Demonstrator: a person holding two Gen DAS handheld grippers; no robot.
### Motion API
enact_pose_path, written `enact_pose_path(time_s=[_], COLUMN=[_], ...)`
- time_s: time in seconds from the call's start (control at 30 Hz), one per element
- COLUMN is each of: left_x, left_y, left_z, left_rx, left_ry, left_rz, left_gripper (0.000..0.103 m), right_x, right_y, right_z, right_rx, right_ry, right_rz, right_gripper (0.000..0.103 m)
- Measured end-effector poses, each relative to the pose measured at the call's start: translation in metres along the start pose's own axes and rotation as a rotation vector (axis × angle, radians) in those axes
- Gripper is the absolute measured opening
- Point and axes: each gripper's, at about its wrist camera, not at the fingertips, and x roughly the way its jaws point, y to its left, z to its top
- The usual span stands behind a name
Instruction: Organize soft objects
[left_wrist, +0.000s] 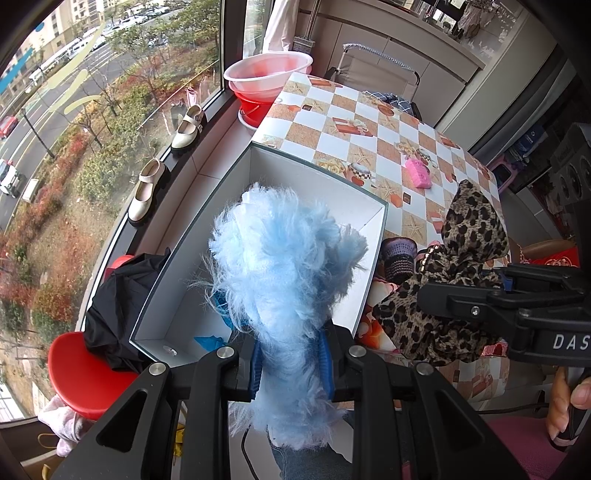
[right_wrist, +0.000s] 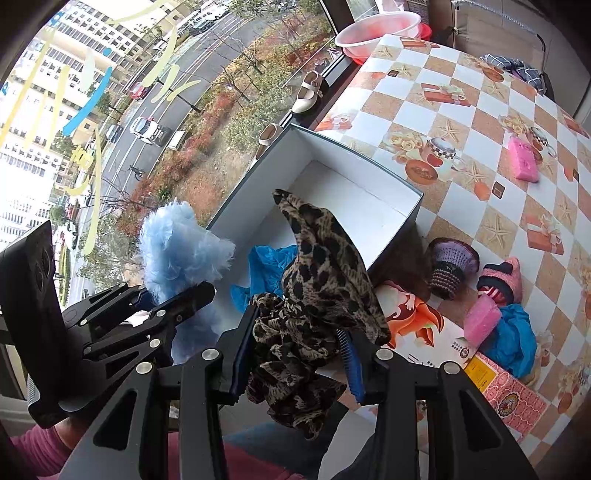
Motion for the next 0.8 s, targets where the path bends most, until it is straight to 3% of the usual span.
enact_pose_path(time_s=[0.8], left_x=[0.0017], left_y=[-0.0014], left_z=[0.0001], left_rx=[0.002], left_ry=[0.002], left_rz=[-0.002], left_gripper=[0.027], right_x=[-0.0009], right_y=[-0.0003], right_z=[-0.0007], right_rx=[-0.001], right_ry=[0.0], right_rz=[-0.002], right_gripper=[0.043])
